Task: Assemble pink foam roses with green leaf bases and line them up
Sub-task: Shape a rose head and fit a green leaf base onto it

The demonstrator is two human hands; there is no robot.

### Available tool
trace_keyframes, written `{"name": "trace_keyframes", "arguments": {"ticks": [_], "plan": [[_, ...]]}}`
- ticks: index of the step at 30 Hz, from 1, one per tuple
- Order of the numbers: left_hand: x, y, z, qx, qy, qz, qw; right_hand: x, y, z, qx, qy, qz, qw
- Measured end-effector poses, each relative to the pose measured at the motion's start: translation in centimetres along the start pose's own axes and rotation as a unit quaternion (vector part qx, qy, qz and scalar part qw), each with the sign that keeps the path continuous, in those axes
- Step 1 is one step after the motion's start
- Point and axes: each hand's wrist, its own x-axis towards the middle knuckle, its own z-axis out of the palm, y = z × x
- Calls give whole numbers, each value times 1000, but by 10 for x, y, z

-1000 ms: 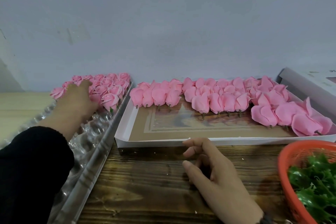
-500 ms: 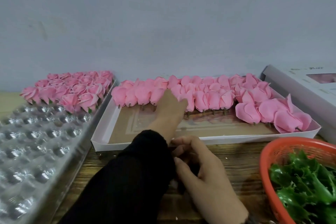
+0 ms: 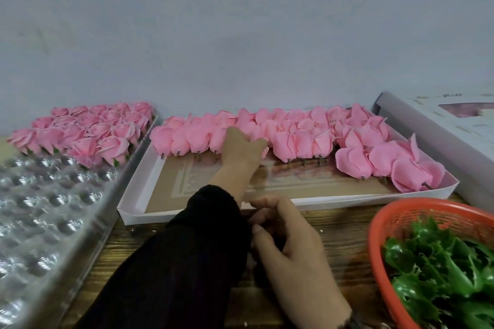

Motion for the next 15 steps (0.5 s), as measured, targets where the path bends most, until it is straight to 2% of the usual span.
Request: {"name": "trace_keyframes", "arguments": {"ticks": [4,7,10,12,15], "plan": [[-32,11,-34,-145,45,-5,988,0,-1,0,9,34,-9,999],[-73,11,-57,-227,36,-41,972,-1,-4,1,15,46,-30,998],[-118,5,-73,-302,2,-62,951,-7,-11,2,2,23,-64,998],[-143,-2,-79,-335,-4,-65,940,-14,-15,4,-9,3,-86,996],[-164,-13,-86,-330,28,-54,942,-23,-18,10,-31,1,-100,995]]}}
